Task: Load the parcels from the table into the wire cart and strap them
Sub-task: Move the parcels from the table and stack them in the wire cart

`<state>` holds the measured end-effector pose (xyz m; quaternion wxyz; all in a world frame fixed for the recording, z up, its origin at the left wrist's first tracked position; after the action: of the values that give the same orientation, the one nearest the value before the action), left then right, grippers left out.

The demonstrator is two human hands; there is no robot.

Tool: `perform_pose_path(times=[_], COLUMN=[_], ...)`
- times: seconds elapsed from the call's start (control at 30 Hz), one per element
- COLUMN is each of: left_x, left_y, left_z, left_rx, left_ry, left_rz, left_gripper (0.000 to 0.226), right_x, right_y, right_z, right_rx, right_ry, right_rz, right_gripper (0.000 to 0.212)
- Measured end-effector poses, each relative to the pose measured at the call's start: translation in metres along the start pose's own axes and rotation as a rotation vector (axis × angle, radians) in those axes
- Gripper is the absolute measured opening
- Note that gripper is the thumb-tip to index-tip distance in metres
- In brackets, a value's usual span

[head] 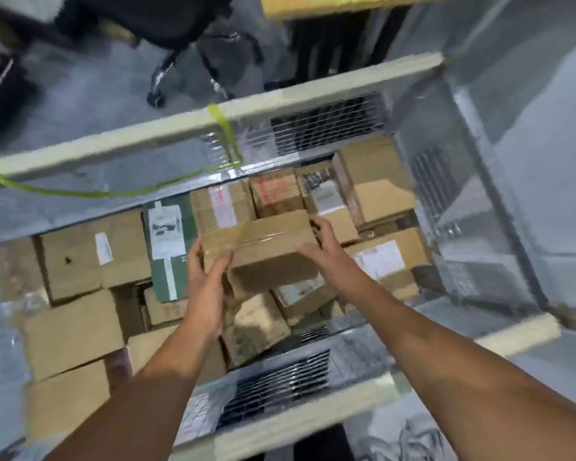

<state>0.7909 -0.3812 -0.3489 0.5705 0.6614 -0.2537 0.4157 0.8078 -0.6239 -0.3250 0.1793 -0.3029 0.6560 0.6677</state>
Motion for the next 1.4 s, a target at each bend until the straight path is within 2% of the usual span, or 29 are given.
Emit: perform_pose_path(times=[0.1,0.17,0.23,0.3,0.5,0.57,0.7,0.77,0.87,1.0,1.1,1.23,1.4], left_x=[-0.038,-0.047,-0.049,-0.067,-0.081,-0.086,-0.095,-0.106,-0.12,-0.102,-0.065,-0.01,0.058], left_y=[-0.033,-0.048,-0.051,-0.051,-0.045,-0.046,-0.054,-0.06,-0.07,-0.066,-0.046,0.007,0.094], left_z=[-0.007,-0.013,-0.022,-0.033,-0.052,-0.047,-0.034,-0.031,-0.036,-0.038,-0.033,-0.009,0.051], left_rx=[0.092,0.186,0.238,0.243,0.287,0.26,0.271,0.225,0.126,0.003,-0.046,-0.154,-0.324], left_ry=[-0.068,-0.116,-0.156,-0.203,-0.344,-0.476,-0.968,-1.173,-1.332,-1.336,-1.269,-1.237,-1.049], left_rz=[0.048,0.14,0.232,0.233,0.306,0.324,0.341,0.262,0.102,-0.071,-0.084,0.021,0.221], left_gripper=[0.078,0.074,0.06,0.048,0.052,0.052,0.057,0.059,0.062,0.063,0.064,0.063,0.059], right_x=[0.026,0.05,0.067,0.085,0.094,0.105,0.109,0.108,0.12,0.118,0.096,0.052,0.011], right_y=[-0.066,-0.094,-0.103,-0.112,-0.132,-0.138,-0.152,-0.155,-0.16,-0.146,-0.109,-0.021,0.141], right_z=[0.01,0.016,0.023,0.039,0.057,0.058,0.065,0.076,0.085,0.075,0.053,-0.003,-0.087], right_rx=[0.056,0.103,0.148,0.136,0.101,0.066,0.096,0.122,0.105,-0.01,-0.004,0.157,0.566], right_ry=[-0.01,0.03,0.025,0.047,0.186,0.292,0.683,0.809,0.985,1.096,1.069,0.976,0.825], right_rz=[0.021,0.015,-0.042,-0.053,-0.105,-0.081,-0.109,-0.14,-0.024,0.2,0.204,0.158,0.093], right_gripper=[0.068,0.061,0.061,0.062,0.075,0.076,0.085,0.089,0.096,0.103,0.101,0.081,0.07])
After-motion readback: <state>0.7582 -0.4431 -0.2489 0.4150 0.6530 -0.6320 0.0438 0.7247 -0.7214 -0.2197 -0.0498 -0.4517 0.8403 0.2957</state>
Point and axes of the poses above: each hand's wrist, its own y-axis away from the middle knuckle, its own z-axis out of the palm, x = y × z, the point moved 10 cm from there along -y, towards the middle knuckle, and after that the axes turned 10 degrees about z, right-handed, at the moved point
